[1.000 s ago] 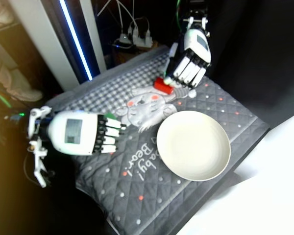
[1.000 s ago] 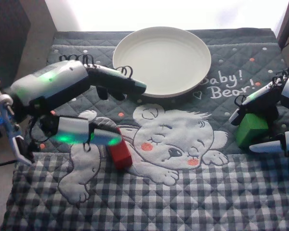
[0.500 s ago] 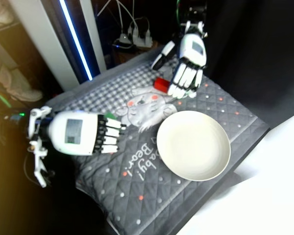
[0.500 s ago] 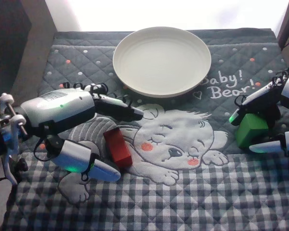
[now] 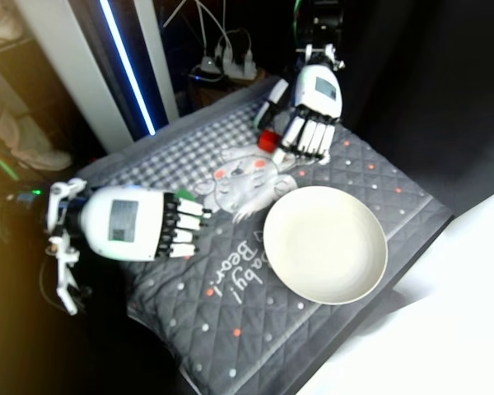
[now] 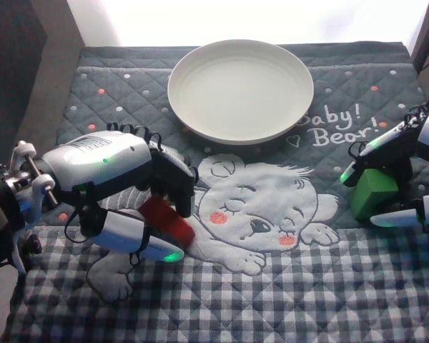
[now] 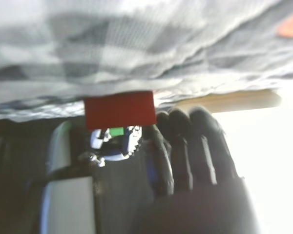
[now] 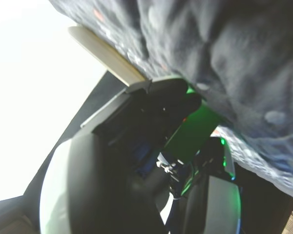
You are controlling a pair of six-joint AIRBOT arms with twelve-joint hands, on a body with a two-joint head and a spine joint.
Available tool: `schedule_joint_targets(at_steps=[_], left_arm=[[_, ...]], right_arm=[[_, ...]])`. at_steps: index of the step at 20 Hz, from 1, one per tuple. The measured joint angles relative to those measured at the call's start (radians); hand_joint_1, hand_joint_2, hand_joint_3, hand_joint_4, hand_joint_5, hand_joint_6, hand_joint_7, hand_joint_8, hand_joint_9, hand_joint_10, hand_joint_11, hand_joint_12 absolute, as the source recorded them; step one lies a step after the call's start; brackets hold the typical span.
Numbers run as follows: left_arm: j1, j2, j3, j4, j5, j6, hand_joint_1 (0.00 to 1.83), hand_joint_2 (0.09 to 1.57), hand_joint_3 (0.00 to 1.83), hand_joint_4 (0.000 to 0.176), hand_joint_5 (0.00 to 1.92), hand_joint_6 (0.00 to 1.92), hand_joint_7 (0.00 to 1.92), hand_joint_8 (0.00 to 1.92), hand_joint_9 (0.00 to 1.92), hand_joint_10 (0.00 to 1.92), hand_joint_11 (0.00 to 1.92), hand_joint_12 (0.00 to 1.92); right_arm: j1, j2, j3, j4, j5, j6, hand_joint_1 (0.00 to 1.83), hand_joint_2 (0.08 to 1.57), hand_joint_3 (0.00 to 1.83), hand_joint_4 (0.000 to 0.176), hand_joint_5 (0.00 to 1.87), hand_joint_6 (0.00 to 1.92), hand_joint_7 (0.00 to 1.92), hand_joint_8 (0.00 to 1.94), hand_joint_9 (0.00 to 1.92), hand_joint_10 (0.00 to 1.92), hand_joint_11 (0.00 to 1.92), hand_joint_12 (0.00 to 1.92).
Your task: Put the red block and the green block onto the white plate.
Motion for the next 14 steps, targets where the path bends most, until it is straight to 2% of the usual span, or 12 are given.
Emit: schedule_joint_targets(at_steps=[2,4,5,6,7,9,11,12,13,14], left_arm=[[0.000,-0.001,0.000,-0.014,-0.002,0.004,1.22,1.17,0.00,0.000,0.87,1.01,0.87,1.39,0.77,1.51,0.67,1.82],[-0.001,-0.001,0.002,-0.023,-0.004,0.005,1.22,1.17,0.00,0.000,0.92,0.96,0.84,1.39,0.75,1.49,0.67,1.80],[-0.002,-0.001,0.002,-0.026,-0.003,0.005,1.17,1.14,0.00,0.000,0.93,1.05,0.71,1.41,0.70,1.59,0.64,1.86],[-0.002,-0.001,0.005,-0.028,-0.004,0.005,1.16,1.13,0.00,0.000,0.94,1.04,0.68,1.45,0.67,1.65,0.62,1.91],[-0.002,-0.001,0.005,-0.031,-0.005,0.006,1.22,1.15,0.00,0.000,0.97,0.90,0.81,1.43,0.69,1.61,0.59,1.91],[-0.003,-0.001,0.005,-0.032,-0.006,0.009,1.14,1.12,0.00,0.000,0.96,1.01,0.68,1.28,0.63,1.48,0.51,1.86],[-0.003,-0.001,0.005,-0.030,-0.004,0.010,1.11,1.10,0.00,0.000,1.00,0.96,0.59,1.21,0.59,1.42,0.52,1.79],[-0.003,0.000,0.004,-0.028,-0.004,0.010,1.09,0.99,0.00,0.000,0.83,0.54,0.55,1.21,0.56,1.44,0.47,1.82],[-0.003,0.002,0.004,-0.023,0.001,0.010,1.04,0.94,0.00,0.000,0.80,0.27,0.47,1.19,0.51,1.44,0.45,1.82],[-0.003,0.005,0.002,-0.012,0.011,0.010,1.04,0.91,0.00,0.000,0.81,0.13,0.44,1.15,0.46,1.44,0.39,1.86]], right_arm=[[0.000,0.000,0.000,0.000,0.000,0.000,1.30,1.02,0.00,0.000,1.15,0.49,1.28,0.67,1.30,0.59,1.07,1.20],[0.000,0.000,0.000,0.000,0.000,0.000,1.30,1.02,0.00,0.000,1.14,0.52,1.30,0.63,1.32,0.54,1.09,1.16],[0.000,0.000,0.000,0.000,0.000,0.000,1.30,1.03,0.00,0.000,1.13,0.52,1.29,0.65,1.33,0.56,1.07,1.22],[0.000,0.000,0.000,0.000,0.000,0.000,1.30,1.03,0.00,0.000,1.12,0.54,1.29,0.66,1.32,0.58,1.06,1.25],[0.000,0.000,0.000,0.000,0.000,0.000,1.30,1.03,0.00,0.000,1.09,0.61,1.31,0.60,1.31,0.55,1.07,1.20],[0.000,0.000,0.000,0.000,0.000,0.000,1.30,1.02,0.00,0.000,1.12,0.56,1.31,0.60,1.32,0.53,1.07,1.18],[0.000,0.000,0.000,0.000,0.000,0.000,1.30,1.02,0.00,0.000,1.14,0.52,1.31,0.61,1.33,0.55,1.07,1.21],[0.000,0.000,0.000,0.000,0.000,0.000,1.30,1.02,0.00,0.000,1.14,0.52,1.32,0.60,1.33,0.55,1.07,1.21],[0.000,0.000,0.000,0.000,0.000,0.000,1.30,1.02,0.00,0.000,1.15,0.50,1.31,0.62,1.34,0.53,1.08,1.18],[0.000,0.000,0.000,0.000,0.000,0.000,1.30,1.02,0.00,0.000,1.14,0.52,1.29,0.65,1.32,0.50,1.07,1.17]])
